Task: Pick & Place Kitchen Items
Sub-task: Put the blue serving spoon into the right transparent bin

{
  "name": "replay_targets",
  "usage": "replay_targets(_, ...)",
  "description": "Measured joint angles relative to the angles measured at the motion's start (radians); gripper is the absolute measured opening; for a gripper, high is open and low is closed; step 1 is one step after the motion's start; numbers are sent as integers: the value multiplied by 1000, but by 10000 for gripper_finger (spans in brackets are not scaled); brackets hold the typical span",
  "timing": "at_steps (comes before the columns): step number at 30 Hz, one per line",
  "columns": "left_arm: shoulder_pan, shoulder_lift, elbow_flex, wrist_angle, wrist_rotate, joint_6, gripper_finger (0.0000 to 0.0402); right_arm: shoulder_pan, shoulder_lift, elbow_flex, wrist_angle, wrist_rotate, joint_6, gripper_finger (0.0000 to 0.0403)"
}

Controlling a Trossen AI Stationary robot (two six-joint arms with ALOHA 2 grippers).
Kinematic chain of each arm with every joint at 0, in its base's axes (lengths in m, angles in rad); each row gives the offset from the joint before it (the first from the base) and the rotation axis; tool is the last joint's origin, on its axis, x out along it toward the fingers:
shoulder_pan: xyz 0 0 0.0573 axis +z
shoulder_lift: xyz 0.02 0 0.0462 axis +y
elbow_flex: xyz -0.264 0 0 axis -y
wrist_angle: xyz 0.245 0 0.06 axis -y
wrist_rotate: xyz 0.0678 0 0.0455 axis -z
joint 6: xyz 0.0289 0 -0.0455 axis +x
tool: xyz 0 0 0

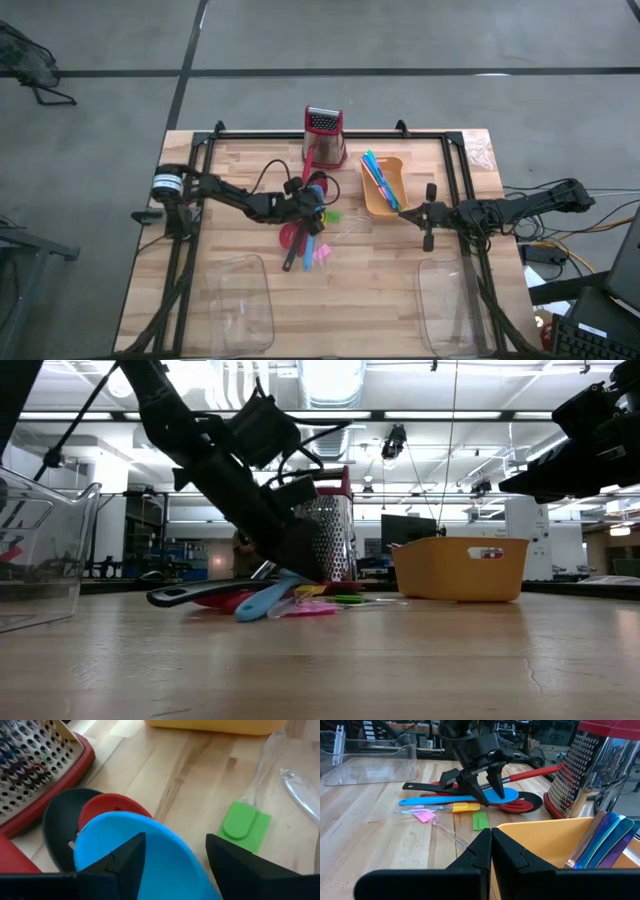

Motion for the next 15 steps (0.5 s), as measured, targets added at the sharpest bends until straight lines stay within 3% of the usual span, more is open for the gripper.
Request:
replay_targets(11,7,28,17,-9,-4,-16,211,0,0,0,0,0,-1,8)
replay_targets(15,11,24,18,-28,-4,-34,186,0,0,0,0,0,0,8)
